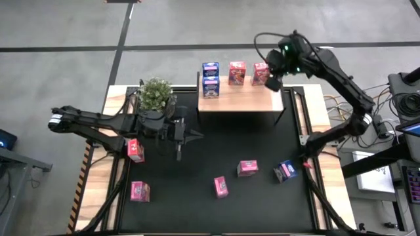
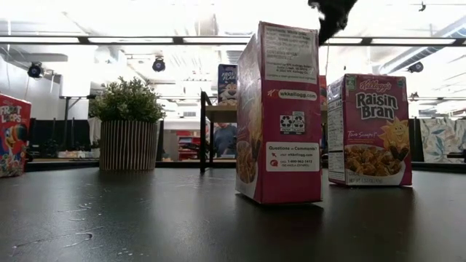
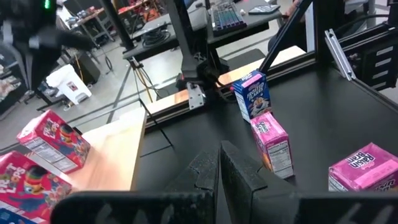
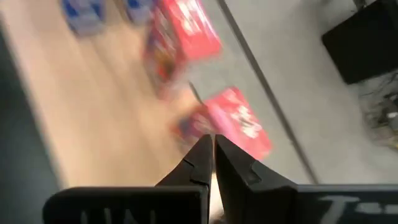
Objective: Stack cereal on shelf
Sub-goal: Adjust the red cereal box on the shelf and align it with the other red cereal box on the shelf
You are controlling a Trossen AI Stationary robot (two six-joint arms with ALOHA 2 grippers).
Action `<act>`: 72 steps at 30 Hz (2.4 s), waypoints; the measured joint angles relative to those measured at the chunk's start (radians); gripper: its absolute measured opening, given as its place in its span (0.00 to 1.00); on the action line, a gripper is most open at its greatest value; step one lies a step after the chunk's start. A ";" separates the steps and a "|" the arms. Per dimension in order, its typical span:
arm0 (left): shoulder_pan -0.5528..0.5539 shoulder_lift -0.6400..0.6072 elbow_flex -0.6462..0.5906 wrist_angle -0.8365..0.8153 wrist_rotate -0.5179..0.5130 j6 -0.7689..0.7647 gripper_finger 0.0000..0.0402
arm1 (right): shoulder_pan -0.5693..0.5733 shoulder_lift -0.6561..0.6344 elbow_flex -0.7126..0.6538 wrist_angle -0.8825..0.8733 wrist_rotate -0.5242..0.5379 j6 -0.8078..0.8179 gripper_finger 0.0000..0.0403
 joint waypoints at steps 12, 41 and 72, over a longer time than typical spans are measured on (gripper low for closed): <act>0.001 -0.041 0.000 -0.046 -0.002 0.008 0.00 | -0.201 0.130 0.031 0.018 -0.269 -0.212 0.10; 0.003 -0.050 0.000 -0.063 -0.003 0.060 0.00 | -0.246 0.208 0.040 0.013 -0.239 -0.204 0.60; 0.003 -0.050 0.000 -0.067 -0.003 0.057 0.00 | -0.221 0.212 0.039 -0.069 -0.350 -0.175 0.32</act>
